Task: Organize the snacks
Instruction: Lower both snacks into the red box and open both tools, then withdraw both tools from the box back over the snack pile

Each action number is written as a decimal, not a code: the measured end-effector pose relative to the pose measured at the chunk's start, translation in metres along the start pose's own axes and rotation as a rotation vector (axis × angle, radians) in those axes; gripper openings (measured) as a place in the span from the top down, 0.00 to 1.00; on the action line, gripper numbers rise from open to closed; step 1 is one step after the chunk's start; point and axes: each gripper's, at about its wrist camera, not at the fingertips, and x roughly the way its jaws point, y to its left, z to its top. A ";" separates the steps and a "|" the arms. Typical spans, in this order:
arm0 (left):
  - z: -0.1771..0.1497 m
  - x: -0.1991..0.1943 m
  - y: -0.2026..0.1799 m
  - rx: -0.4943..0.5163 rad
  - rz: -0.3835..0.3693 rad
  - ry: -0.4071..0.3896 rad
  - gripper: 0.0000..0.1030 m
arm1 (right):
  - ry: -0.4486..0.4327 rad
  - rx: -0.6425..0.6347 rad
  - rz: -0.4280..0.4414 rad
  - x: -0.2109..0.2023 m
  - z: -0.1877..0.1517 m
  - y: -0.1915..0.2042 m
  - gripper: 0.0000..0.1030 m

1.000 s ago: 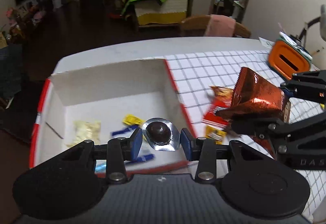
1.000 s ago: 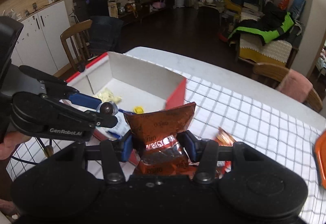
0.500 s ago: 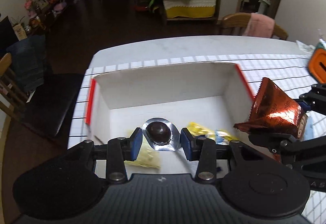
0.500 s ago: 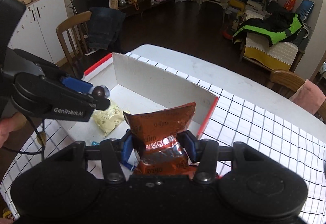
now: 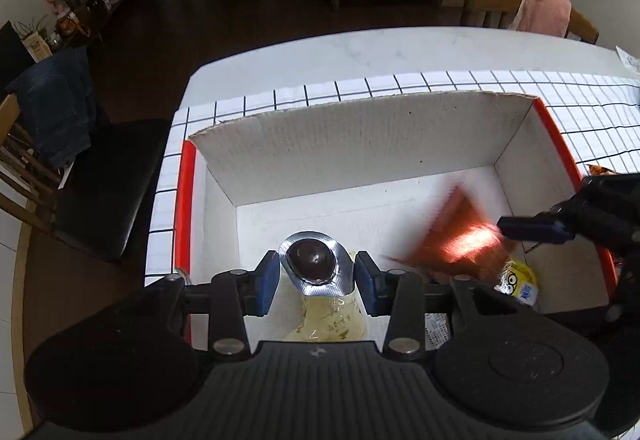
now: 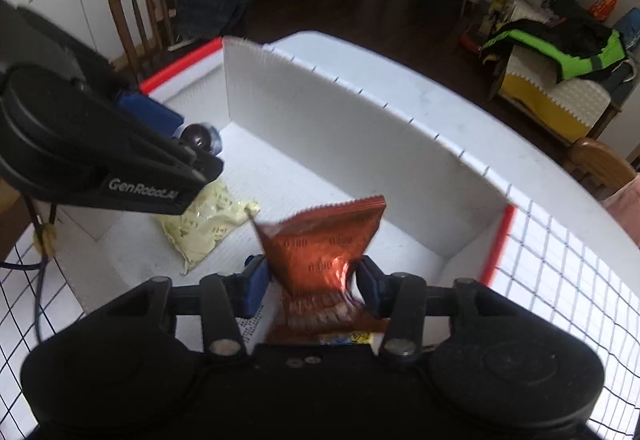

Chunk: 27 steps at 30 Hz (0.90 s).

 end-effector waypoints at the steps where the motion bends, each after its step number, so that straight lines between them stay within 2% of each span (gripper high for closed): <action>1: 0.001 0.002 -0.001 0.003 0.001 0.012 0.61 | 0.006 -0.010 -0.011 0.003 0.000 0.002 0.58; 8: 0.005 0.012 -0.002 0.019 -0.011 0.071 0.59 | 0.006 0.029 0.009 0.002 -0.001 -0.003 0.57; 16: 0.004 0.006 -0.004 0.017 -0.012 0.048 0.57 | -0.021 0.060 0.040 -0.013 -0.003 -0.007 0.53; 23: -0.001 -0.009 -0.008 0.013 -0.022 0.007 0.45 | -0.057 0.101 0.061 -0.033 -0.008 -0.014 0.48; 27: -0.007 -0.020 -0.013 0.009 -0.030 -0.017 0.41 | -0.088 0.129 0.070 -0.048 -0.016 -0.022 0.37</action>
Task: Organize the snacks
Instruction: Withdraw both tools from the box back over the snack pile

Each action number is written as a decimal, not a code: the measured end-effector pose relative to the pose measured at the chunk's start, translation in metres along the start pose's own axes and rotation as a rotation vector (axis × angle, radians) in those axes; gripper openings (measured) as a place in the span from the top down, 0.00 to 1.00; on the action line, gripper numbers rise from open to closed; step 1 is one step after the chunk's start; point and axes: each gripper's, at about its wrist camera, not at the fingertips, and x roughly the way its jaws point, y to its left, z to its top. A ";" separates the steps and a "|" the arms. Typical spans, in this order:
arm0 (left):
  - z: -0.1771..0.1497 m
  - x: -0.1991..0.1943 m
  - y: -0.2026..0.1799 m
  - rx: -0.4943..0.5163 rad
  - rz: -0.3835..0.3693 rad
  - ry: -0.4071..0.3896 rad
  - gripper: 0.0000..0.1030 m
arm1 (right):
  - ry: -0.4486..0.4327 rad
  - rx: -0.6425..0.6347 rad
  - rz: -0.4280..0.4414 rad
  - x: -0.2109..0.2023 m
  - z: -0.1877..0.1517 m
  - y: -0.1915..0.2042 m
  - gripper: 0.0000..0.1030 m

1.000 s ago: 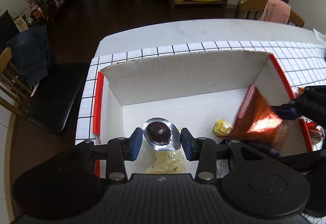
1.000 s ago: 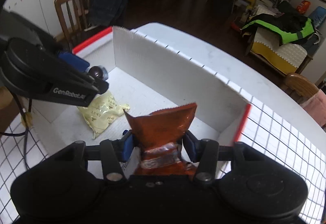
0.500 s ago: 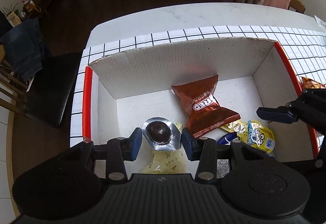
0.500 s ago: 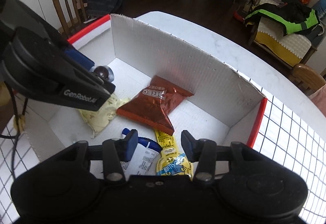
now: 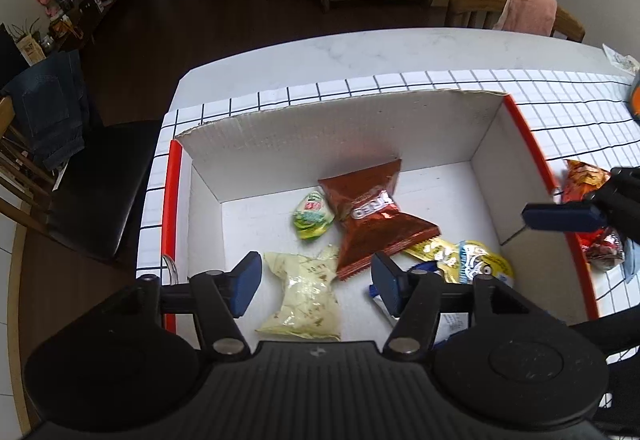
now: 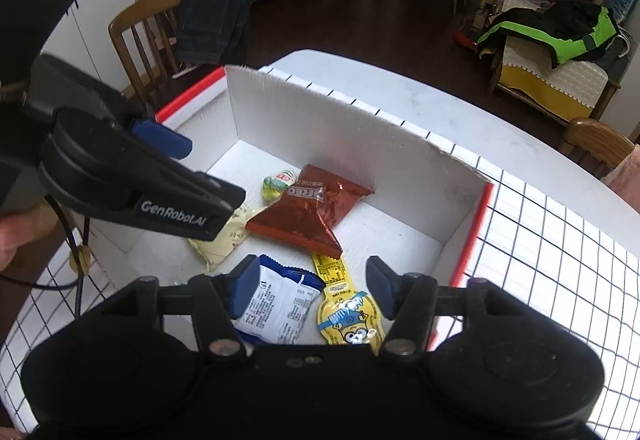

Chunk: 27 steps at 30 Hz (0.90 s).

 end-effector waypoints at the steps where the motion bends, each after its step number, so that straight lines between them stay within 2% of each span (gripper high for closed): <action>1: -0.001 -0.003 -0.001 -0.002 -0.003 -0.007 0.40 | -0.008 0.003 0.002 -0.004 -0.002 -0.002 0.35; 5: -0.006 -0.017 -0.010 0.001 -0.013 -0.038 0.38 | -0.031 0.023 0.008 -0.020 -0.009 -0.012 0.35; 17: -0.017 -0.066 -0.054 0.037 -0.044 -0.167 0.28 | -0.121 0.101 0.047 -0.078 -0.039 -0.044 0.16; 19: -0.019 -0.073 -0.063 0.038 -0.046 -0.184 0.26 | -0.139 0.123 0.053 -0.089 -0.045 -0.052 0.11; 27: -0.027 -0.090 -0.103 0.061 -0.079 -0.247 0.22 | -0.195 0.179 0.052 -0.127 -0.068 -0.085 0.02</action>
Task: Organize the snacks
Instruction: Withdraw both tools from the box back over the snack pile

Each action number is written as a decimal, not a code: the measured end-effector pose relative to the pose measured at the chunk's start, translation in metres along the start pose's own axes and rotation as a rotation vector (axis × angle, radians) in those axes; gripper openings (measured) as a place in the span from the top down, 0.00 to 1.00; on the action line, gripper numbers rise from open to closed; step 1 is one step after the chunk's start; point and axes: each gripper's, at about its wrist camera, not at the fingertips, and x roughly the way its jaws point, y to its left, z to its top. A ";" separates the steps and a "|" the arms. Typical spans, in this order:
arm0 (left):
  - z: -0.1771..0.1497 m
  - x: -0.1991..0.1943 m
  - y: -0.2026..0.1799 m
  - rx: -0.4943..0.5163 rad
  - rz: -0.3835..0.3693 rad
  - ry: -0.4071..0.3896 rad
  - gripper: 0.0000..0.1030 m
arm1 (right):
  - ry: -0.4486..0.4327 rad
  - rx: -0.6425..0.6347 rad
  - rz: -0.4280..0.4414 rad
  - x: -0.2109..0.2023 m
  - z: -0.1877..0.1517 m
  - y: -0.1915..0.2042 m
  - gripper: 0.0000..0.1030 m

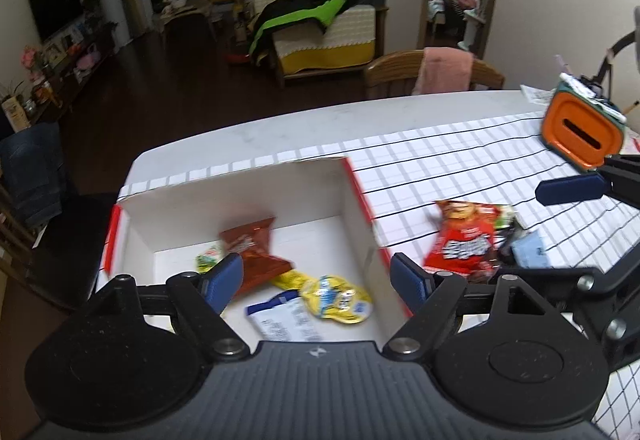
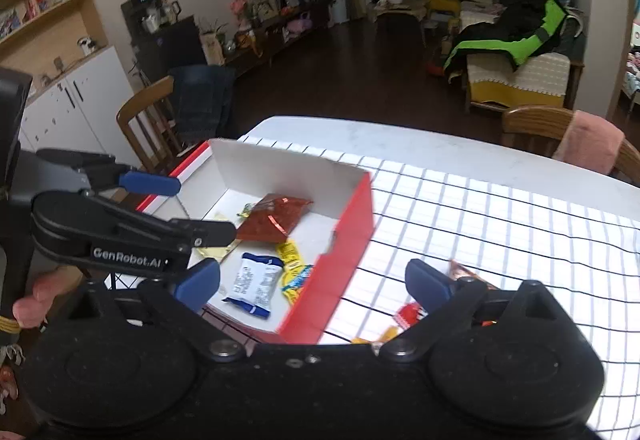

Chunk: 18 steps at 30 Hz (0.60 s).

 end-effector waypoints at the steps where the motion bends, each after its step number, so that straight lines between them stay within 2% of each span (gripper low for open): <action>1: -0.001 -0.001 -0.006 0.005 -0.002 -0.007 0.21 | -0.004 0.005 -0.001 -0.004 -0.001 -0.004 0.02; 7: -0.006 0.000 -0.039 0.025 -0.043 -0.025 0.17 | -0.007 0.027 -0.018 -0.023 -0.018 -0.032 0.00; 11: -0.011 0.007 -0.061 0.037 -0.073 -0.017 0.17 | 0.008 0.035 -0.069 -0.031 -0.029 -0.057 0.00; 18: -0.024 0.028 -0.105 0.111 -0.063 0.005 0.17 | 0.043 0.073 -0.147 -0.032 -0.053 -0.104 0.00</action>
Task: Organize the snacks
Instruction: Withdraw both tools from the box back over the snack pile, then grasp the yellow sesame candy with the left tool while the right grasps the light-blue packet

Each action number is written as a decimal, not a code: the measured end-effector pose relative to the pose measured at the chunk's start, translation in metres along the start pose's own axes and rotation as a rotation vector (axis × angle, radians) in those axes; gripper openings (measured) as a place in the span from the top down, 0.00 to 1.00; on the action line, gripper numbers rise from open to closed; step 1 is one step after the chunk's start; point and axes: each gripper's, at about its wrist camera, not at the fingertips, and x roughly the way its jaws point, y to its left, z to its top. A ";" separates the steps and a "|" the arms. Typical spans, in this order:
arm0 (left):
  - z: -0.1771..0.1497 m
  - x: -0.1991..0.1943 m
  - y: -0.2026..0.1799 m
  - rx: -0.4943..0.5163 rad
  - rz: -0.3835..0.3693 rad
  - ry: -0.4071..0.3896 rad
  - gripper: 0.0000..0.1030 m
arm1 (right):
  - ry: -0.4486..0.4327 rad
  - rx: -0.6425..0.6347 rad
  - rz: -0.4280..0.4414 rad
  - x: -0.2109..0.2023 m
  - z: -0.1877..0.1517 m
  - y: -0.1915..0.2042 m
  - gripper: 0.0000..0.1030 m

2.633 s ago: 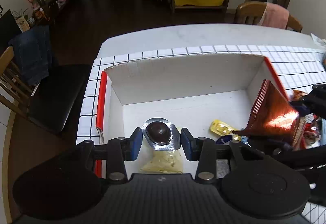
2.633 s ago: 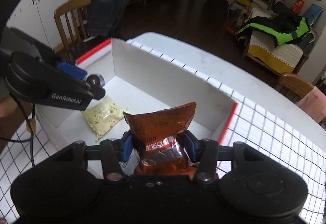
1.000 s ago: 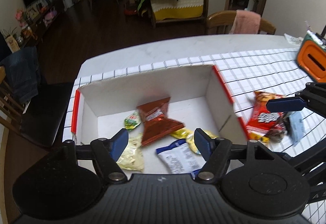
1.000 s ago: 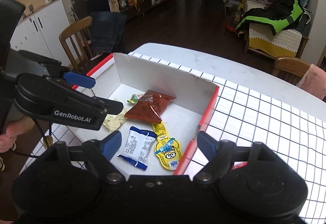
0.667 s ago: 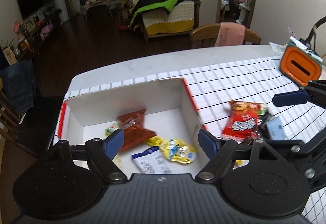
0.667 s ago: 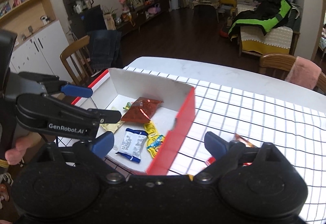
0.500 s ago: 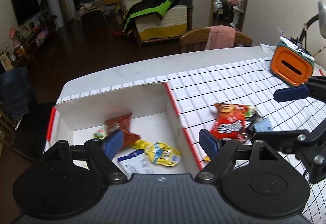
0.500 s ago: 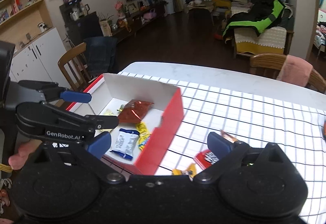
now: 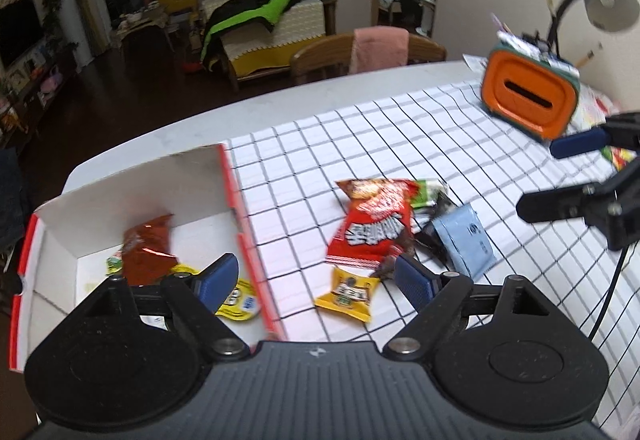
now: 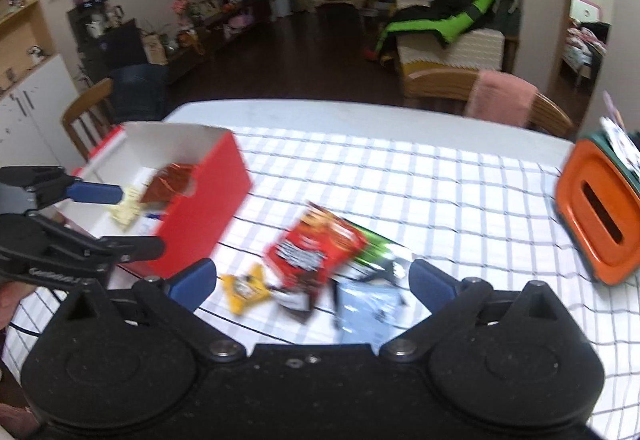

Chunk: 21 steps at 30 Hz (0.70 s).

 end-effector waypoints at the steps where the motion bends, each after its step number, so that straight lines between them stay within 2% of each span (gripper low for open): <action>1: -0.002 0.003 -0.007 0.016 -0.002 0.002 0.17 | 0.008 -0.001 -0.005 0.002 -0.004 -0.006 0.00; 3: -0.006 0.009 -0.022 0.059 -0.019 0.000 0.17 | 0.026 -0.010 -0.020 0.007 -0.012 -0.015 0.00; 7: -0.013 0.022 -0.044 0.123 -0.004 0.010 0.17 | 0.054 -0.041 -0.031 0.017 -0.027 -0.025 0.00; 14: -0.027 0.049 -0.058 0.123 0.028 0.071 0.17 | 0.099 -0.080 -0.009 0.038 -0.049 -0.036 0.01; 21: -0.036 0.070 -0.064 0.099 0.026 0.132 0.17 | 0.139 -0.100 0.019 0.061 -0.060 -0.033 0.08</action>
